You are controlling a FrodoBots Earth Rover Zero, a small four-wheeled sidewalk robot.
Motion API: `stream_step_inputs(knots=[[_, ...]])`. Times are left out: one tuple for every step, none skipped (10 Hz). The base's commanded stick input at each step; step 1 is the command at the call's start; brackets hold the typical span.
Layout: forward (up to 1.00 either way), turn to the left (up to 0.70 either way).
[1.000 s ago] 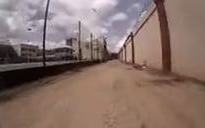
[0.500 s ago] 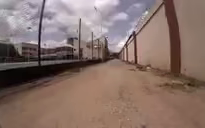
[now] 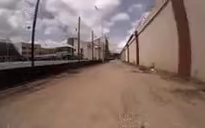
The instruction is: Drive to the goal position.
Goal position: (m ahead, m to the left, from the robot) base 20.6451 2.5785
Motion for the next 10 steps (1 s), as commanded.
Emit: stream_step_inputs(knots=[[0.85,-0.29],[0.85,-0.10],[0.85,0.00],[0.85,0.00],[0.85,0.00],[0.85,0.00],[0.85,0.00],[0.85,0.00],[0.85,0.00],[0.85,0.00]])
